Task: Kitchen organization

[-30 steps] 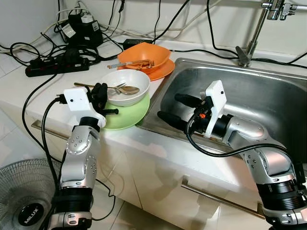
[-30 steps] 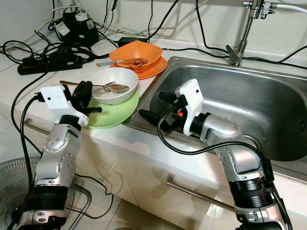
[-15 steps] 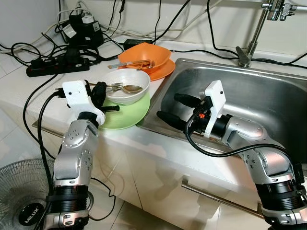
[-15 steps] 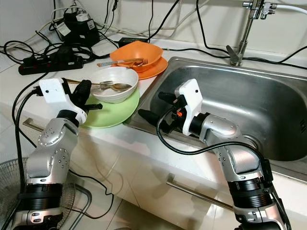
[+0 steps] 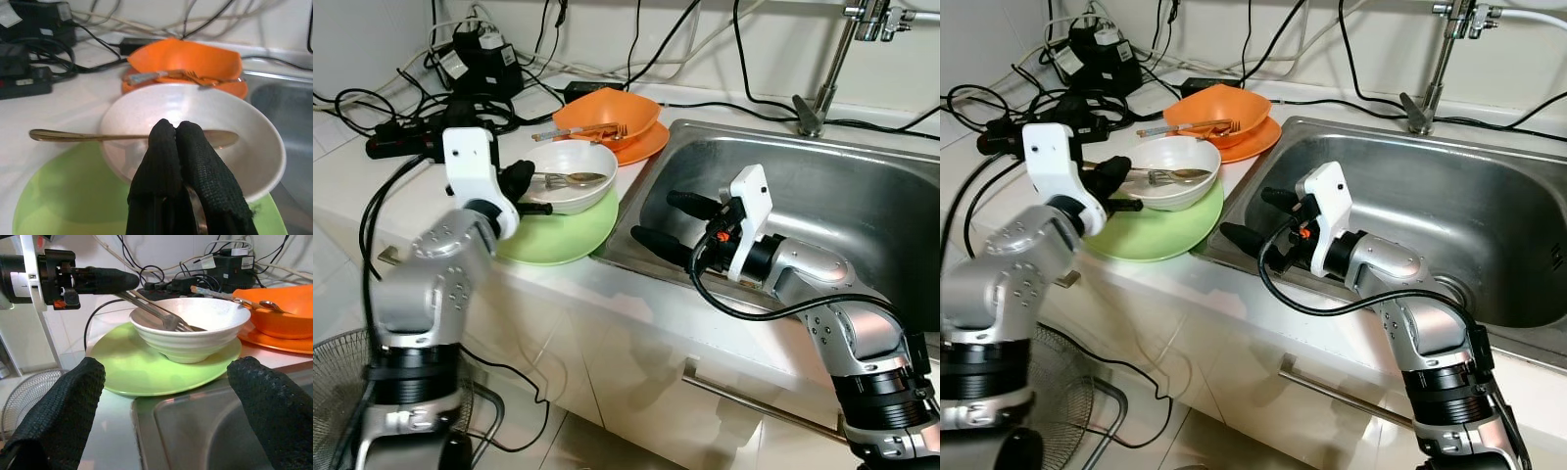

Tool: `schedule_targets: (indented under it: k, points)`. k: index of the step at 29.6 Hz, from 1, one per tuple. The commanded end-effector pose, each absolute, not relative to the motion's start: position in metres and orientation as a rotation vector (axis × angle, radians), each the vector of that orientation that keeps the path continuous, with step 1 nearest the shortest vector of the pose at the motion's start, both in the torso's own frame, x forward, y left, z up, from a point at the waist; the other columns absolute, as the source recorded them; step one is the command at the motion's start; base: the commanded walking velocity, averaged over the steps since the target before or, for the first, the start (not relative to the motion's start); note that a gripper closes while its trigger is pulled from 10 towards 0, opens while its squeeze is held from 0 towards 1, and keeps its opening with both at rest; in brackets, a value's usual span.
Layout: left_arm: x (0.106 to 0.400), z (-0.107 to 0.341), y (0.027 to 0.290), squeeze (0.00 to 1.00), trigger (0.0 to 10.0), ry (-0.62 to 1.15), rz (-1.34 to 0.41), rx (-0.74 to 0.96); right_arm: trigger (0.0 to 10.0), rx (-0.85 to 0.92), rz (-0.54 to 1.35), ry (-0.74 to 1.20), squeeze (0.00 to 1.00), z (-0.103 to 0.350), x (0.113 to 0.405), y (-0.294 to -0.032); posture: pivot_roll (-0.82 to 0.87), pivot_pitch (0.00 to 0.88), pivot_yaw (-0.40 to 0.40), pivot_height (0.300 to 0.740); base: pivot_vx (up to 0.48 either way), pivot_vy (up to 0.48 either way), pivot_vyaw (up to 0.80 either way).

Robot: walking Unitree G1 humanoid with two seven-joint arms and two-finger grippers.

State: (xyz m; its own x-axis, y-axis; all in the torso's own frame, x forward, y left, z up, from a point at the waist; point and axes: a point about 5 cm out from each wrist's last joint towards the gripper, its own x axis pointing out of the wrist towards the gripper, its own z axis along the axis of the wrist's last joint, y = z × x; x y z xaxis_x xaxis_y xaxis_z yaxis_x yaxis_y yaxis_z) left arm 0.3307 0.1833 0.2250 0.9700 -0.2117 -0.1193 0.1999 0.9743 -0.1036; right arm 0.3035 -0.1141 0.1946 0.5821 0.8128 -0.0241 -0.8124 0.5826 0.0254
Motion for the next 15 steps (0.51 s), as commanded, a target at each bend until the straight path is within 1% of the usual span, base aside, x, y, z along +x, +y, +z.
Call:
schedule_targets:
  k: [1,6,15]
  points:
    - [0.33,0.232,0.183,0.0,0.0,0.149,-0.263,-0.079,10.0,-0.001,0.947,0.014,0.66,0.199,0.305,-0.113,-0.06,0.0,0.122,0.74,0.0,0.0,0.0]
    - [0.325,0.248,0.186,0.0,0.0,0.207,-0.385,0.0,10.0,0.002,0.948,0.015,0.66,0.198,0.305,-0.112,-0.05,0.0,0.121,0.74,0.0,0.0,0.0]
    - [0.318,0.264,0.191,0.0,0.0,0.222,-0.461,0.045,10.0,-0.003,0.957,0.022,0.66,0.197,0.304,-0.114,-0.05,0.0,0.119,0.74,0.0,0.0,0.0]
